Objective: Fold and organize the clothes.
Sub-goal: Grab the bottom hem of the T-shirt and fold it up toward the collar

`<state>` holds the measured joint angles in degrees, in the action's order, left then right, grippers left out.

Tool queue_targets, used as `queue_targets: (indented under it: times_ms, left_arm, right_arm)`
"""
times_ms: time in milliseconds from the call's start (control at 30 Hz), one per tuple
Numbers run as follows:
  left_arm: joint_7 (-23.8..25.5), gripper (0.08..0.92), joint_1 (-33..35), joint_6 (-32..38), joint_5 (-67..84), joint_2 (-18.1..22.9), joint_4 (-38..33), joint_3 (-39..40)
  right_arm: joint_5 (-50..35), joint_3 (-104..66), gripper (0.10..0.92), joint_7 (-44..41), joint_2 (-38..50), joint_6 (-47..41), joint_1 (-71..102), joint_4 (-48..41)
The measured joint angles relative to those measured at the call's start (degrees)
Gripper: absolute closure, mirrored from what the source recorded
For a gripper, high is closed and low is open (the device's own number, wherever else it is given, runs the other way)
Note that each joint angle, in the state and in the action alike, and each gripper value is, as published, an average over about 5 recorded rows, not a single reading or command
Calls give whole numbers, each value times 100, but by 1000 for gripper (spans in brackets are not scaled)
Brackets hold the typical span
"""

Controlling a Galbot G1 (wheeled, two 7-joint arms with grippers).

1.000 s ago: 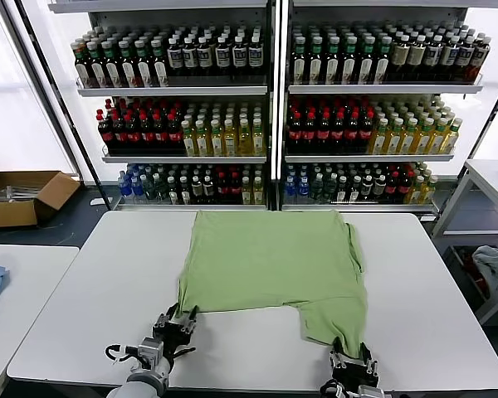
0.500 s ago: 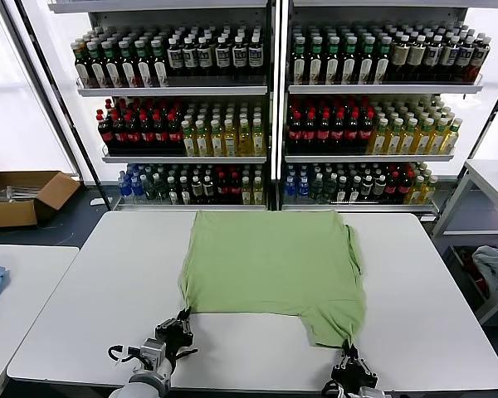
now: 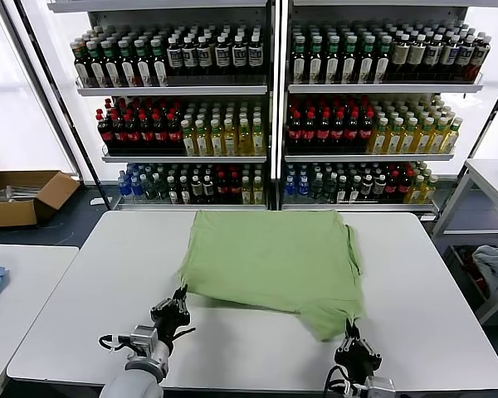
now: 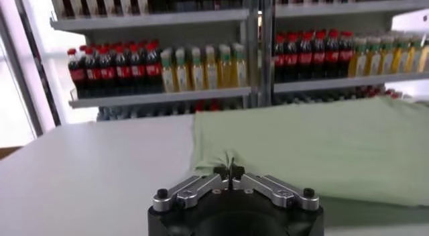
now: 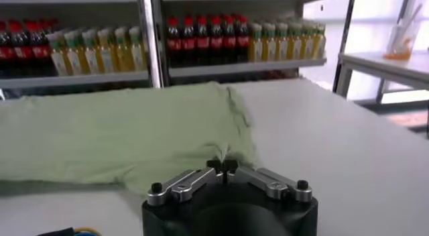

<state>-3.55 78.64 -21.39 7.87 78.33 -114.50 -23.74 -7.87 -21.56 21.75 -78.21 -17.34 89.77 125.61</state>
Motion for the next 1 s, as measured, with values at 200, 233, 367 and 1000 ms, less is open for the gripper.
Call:
queue_targets:
  times_ms: [200, 233, 367, 1000]
  left_arm:
    - [-25, 916, -259, -11, 107, -5, 33, 58]
    - [-26, 916, -310, -17, 128, -13, 53, 68]
    - [-41, 916, -540, -35, 228, -54, 186, 95]
    - [-101, 916, -1964, -145, 803, -45, 1483, 351]
  right_arm:
    - [-32, -8, 917, -140, 233, -158, -732, -292]
    - [-43, 2, 917, -162, 273, -186, -867, -370]
    - [-97, 61, 917, -228, 417, -290, -1400, -745]
    - [-434, 595, 917, -496, 658, -727, -3631, -2750]
